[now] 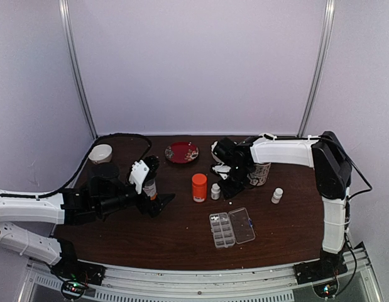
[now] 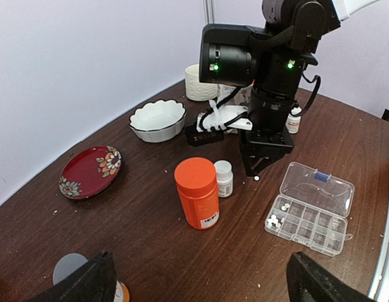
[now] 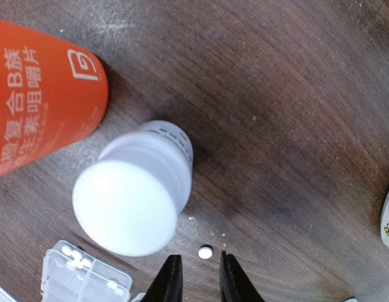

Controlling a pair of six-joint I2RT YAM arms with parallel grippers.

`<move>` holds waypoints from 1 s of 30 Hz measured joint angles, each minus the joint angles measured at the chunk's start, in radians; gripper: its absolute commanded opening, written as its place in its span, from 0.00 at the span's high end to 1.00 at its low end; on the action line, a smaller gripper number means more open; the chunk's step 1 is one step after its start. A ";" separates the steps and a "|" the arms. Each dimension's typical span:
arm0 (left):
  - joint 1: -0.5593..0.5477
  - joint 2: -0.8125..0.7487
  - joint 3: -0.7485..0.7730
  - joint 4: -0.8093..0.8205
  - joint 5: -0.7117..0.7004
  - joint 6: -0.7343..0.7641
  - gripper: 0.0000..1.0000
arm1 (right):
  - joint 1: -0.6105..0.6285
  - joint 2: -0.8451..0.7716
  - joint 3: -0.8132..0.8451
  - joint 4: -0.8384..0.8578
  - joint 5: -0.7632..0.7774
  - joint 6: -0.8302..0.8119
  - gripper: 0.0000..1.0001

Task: Sort the pills into containers
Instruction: Place the pill bottle at the center of the board.

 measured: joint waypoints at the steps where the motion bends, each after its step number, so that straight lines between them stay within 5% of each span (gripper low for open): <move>1: 0.000 0.000 0.000 0.000 0.000 0.000 0.02 | 0.000 0.000 0.000 -0.009 0.002 -0.003 0.77; 30: 0.000 0.002 0.000 0.000 0.000 0.000 0.02 | -0.009 0.089 0.079 -0.119 0.000 -0.041 0.78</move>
